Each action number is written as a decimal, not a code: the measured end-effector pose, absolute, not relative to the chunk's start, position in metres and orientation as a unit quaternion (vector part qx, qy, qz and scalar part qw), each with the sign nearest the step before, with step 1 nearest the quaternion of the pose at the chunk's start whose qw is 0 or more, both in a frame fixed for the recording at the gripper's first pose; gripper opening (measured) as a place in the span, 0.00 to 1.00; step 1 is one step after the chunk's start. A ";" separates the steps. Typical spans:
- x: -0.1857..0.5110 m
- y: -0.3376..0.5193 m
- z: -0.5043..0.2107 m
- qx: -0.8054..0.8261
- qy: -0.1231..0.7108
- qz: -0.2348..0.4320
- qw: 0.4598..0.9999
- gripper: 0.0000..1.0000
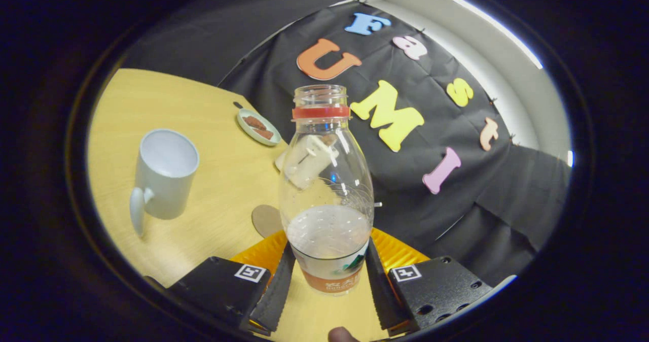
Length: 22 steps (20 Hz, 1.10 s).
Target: Take the bottle from table, then pour the juice into the cup, finally place the bottle on the coaster
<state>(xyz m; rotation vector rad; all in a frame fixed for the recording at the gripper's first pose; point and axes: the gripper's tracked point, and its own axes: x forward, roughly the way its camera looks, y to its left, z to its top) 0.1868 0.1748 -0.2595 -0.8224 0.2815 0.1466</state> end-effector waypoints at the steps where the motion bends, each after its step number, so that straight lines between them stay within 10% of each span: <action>1: 0.188 0.179 -0.264 -0.415 0.135 0.073 0.897 0.75; 22: 0.193 0.207 -0.260 -0.663 0.074 0.100 0.738 0.75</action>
